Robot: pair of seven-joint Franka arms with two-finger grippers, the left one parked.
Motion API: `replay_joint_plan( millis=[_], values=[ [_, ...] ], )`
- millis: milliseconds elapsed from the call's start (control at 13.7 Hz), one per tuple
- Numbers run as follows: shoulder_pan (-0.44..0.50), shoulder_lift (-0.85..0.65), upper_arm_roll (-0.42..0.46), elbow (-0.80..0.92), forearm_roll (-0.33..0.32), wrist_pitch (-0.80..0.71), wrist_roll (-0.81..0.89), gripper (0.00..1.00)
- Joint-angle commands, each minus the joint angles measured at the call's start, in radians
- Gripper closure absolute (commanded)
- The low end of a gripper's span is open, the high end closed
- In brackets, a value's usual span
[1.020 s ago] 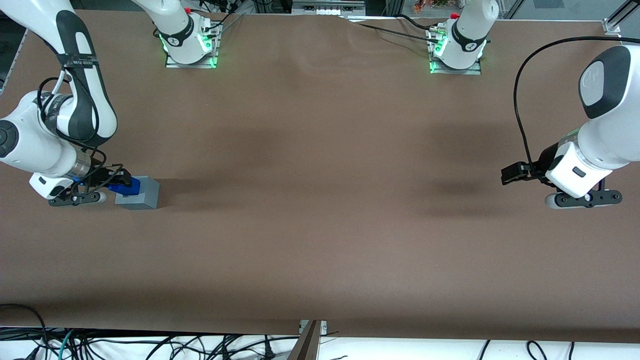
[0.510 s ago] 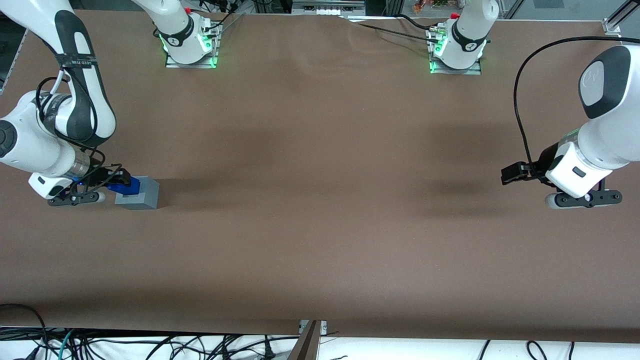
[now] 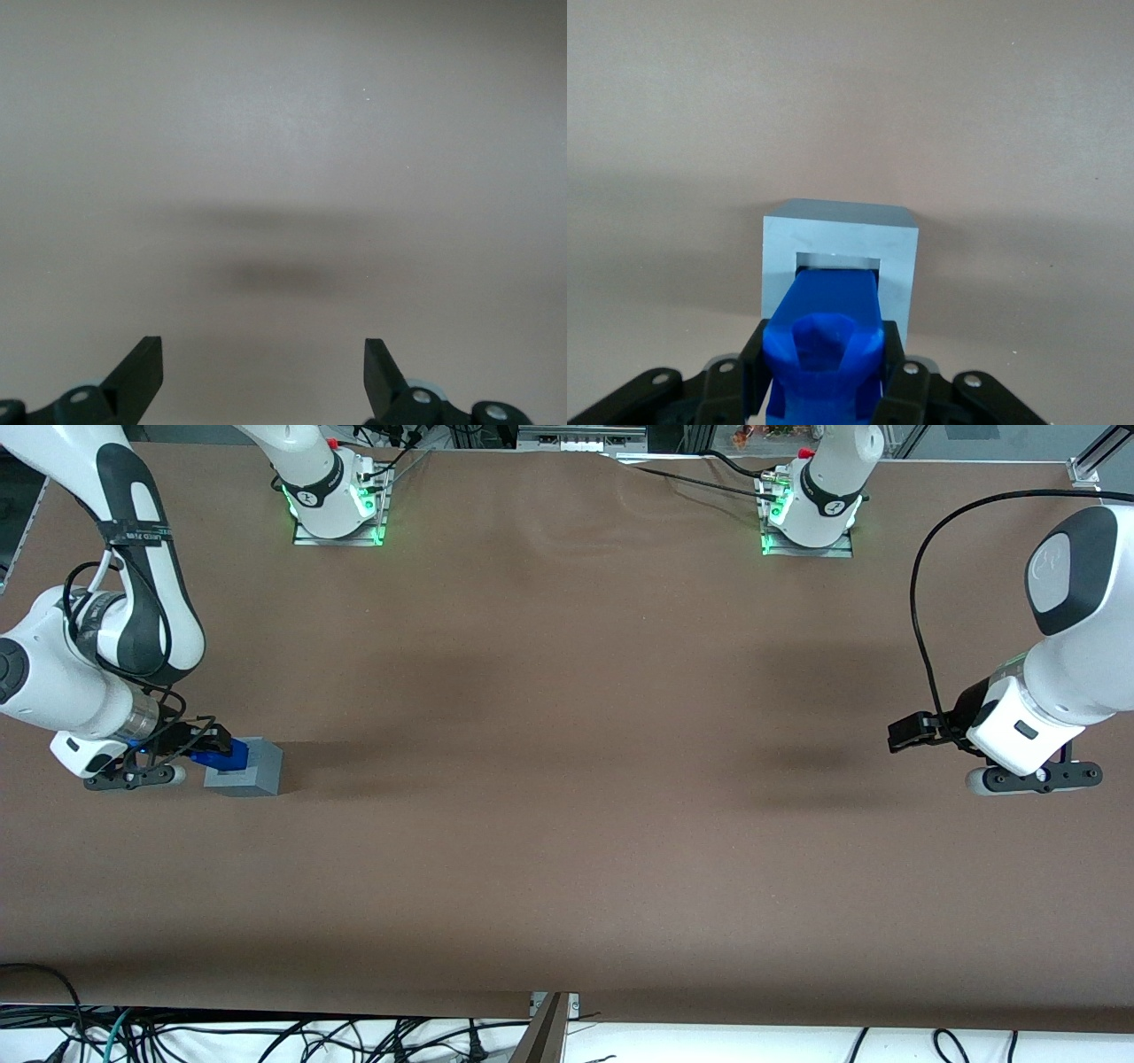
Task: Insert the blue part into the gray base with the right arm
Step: 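Lower the blue block into the gray base's hole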
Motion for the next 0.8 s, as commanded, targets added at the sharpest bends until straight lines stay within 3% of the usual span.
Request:
replay_joint_plan(
  millis=[0,729],
  values=[
    [-0.008,0.058,0.012,0.012,0.038,0.027,-0.02,0.53],
    [-0.005,0.104,0.015,0.063,0.035,0.027,-0.036,0.53]
  ],
)
